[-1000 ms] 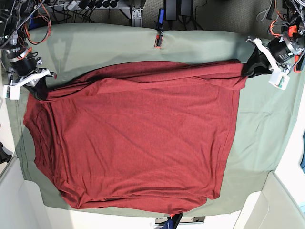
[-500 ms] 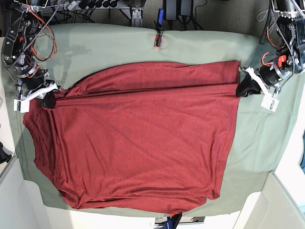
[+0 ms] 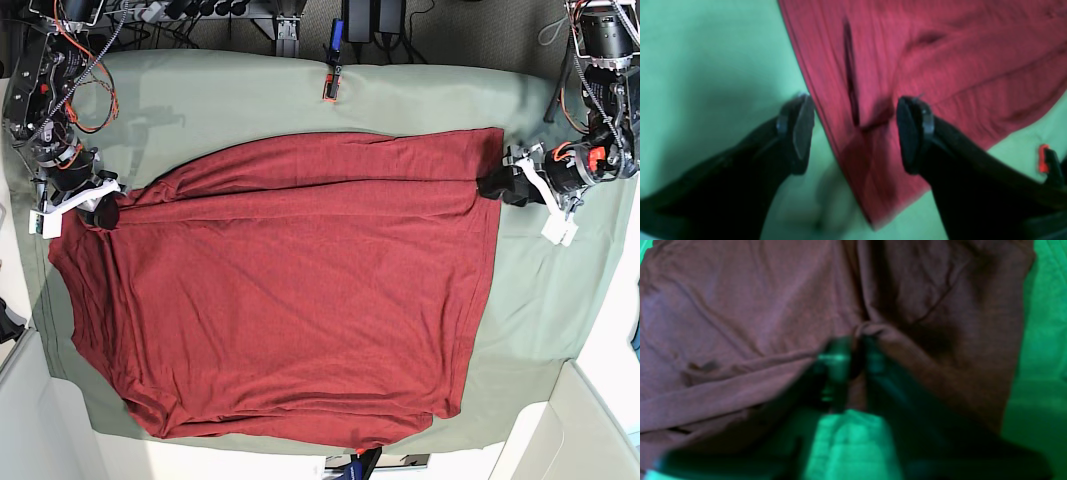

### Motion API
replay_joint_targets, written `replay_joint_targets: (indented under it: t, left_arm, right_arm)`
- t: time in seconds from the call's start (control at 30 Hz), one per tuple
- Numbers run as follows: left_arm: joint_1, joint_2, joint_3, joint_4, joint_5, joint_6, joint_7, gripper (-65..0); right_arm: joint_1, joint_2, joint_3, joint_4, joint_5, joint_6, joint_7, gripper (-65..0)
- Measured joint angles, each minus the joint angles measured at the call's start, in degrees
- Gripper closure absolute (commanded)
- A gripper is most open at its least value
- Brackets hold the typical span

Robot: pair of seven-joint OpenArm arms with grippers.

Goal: Fold the T-shirt properly

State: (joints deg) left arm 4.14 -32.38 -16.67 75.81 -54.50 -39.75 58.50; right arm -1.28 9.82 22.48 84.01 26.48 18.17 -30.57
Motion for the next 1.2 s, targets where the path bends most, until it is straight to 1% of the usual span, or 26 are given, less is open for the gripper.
replay_joint_targets:
  t: [0.07,0.1,0.17,0.23,0.3,0.43,0.6,0.73,0.83,0.93,1.1,1.13,1.17,1.2]
  left_arm:
    - [2.16,0.02,-3.56,1.11,-4.52,-0.02,1.46,-41.3]
    - [3.56,-0.02,-5.35,1.7,-4.68,0.0,1.62,-41.3]
    - [6.14,-0.13,-8.35,2.43,-5.11,0.04,1.77,-41.3]
    - [8.66,-0.13,-10.32,3.17,-7.41,0.07,2.43,-41.3]
    - [11.23,-0.2,-10.97,3.76,-8.48,0.07,2.8,-41.3]
    - [15.28,0.68,-11.06,4.11,-10.32,0.0,1.6,-41.3]
    - [15.04,2.12,-11.17,4.17,-10.32,0.02,1.46,-41.3]
    - [15.04,3.04,-10.73,4.22,-10.54,0.02,1.38,-41.3]
    - [14.91,3.02,-8.61,4.35,-10.64,-0.17,0.94,-41.2]
    - [14.86,3.04,-6.32,5.18,-10.47,-0.17,0.37,-41.2]
    - [14.91,3.34,-5.09,8.22,-7.76,-0.17,0.7,-40.9]
    - [14.95,3.43,-5.03,9.11,-7.19,-0.13,1.07,-39.8]
    - [14.97,3.58,-4.96,10.05,-6.86,-0.13,1.33,-37.0]
    - [15.08,3.69,-4.81,10.99,-6.51,-0.11,1.7,-32.1]
  right_arm:
    - [-0.02,0.02,0.02,0.0,0.0,0.0,-0.42,-27.5]
    - [-0.07,0.0,0.04,-0.02,-0.02,0.0,-0.55,-29.0]
    - [-0.13,0.02,0.04,-0.02,-0.02,0.0,-0.72,-29.3]
    - [-0.13,0.02,0.04,-0.02,0.24,0.0,-1.33,-29.3]
    - [-0.09,0.0,0.04,0.02,0.26,0.0,-3.34,-29.3]
    - [-0.13,0.02,0.39,1.53,0.52,-0.02,-7.3,-29.3]
    - [-0.13,0.02,1.36,3.52,1.14,-0.02,-9.68,-29.3]
    - [-0.17,0.02,1.55,4.79,1.11,-0.02,-10.88,-29.3]
    - [-0.96,0.0,1.55,6.27,1.18,-0.02,-10.88,-29.3]
    - [-1.42,0.02,1.57,6.54,1.14,-0.02,-12.02,-29.3]
    - [-2.03,0.0,1.68,6.75,1.14,-0.02,-12.83,-29.3]
    - [-2.05,0.02,1.68,6.75,1.14,-0.02,-13.22,-29.3]
    - [-2.05,0.0,1.68,6.75,1.14,-0.02,-13.46,-29.3]
    - [-2.1,0.0,1.84,6.75,1.16,-0.02,-13.55,-29.3]
